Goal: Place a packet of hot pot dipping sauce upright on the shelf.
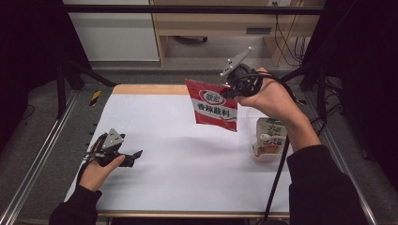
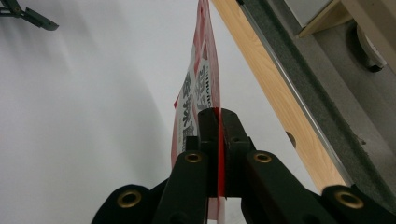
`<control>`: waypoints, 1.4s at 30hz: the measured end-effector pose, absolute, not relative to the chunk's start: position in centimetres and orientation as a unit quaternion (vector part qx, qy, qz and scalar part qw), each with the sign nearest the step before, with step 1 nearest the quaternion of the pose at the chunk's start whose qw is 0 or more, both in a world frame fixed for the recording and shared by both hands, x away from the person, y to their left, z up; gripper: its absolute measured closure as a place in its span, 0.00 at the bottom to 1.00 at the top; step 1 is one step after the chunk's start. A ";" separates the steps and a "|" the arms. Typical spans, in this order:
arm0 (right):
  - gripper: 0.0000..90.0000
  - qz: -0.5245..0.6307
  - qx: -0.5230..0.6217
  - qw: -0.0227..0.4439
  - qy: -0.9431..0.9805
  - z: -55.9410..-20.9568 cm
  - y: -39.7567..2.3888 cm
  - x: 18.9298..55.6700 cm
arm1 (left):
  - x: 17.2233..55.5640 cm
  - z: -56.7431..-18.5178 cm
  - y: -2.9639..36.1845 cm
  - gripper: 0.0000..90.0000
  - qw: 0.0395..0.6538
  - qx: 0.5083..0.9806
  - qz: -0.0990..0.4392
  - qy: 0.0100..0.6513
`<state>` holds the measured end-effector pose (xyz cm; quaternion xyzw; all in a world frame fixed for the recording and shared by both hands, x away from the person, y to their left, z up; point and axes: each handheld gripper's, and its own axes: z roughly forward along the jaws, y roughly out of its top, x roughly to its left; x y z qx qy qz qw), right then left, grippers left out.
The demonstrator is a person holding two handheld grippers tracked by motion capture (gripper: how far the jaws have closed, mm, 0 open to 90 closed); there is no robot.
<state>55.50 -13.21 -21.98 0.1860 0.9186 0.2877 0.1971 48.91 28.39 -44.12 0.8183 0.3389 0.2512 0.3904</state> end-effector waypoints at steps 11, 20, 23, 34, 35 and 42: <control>1.00 0.304 0.206 0.221 0.904 -21.5 -16.4 55.9 | 49.0 -44.4 28.5 0.07 0.387 0.819 0.249 0.343; 1.00 0.309 0.227 0.245 0.891 -20.9 -18.8 56.7 | 49.0 -44.6 28.5 0.07 0.385 0.820 0.247 0.344; 1.00 0.311 0.235 0.252 0.885 -21.0 -19.6 57.1 | 49.0 -44.6 28.5 0.07 0.384 0.821 0.247 0.343; 1.00 0.326 0.264 0.274 0.865 -21.4 -22.1 58.3 | 48.9 -44.8 28.2 0.07 0.379 0.825 0.245 0.340; 1.00 0.326 0.268 0.274 0.864 -21.5 -22.3 58.4 | 48.9 -44.8 28.2 0.07 0.380 0.824 0.245 0.340; 1.00 0.320 0.289 0.275 0.859 -22.4 -24.1 58.5 | 49.0 -44.9 28.2 0.07 0.374 0.829 0.243 0.337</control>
